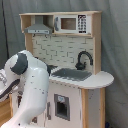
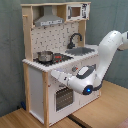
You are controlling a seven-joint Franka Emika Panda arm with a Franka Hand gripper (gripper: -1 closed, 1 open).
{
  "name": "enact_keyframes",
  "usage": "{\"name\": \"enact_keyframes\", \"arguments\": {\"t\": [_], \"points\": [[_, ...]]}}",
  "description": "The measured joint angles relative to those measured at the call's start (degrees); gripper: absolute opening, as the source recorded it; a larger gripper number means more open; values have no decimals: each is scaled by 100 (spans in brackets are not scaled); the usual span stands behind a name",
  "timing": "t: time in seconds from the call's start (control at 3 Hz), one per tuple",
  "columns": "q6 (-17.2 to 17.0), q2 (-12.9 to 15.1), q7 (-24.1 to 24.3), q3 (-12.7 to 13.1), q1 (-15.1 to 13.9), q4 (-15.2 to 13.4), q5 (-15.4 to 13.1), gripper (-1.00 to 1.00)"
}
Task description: Play with the kitchen
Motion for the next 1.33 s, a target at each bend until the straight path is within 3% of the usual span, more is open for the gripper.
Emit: {"name": "enact_keyframes", "arguments": {"t": [1.33], "points": [[-3,-3,2447,33,-63,-72,0,-100]]}}
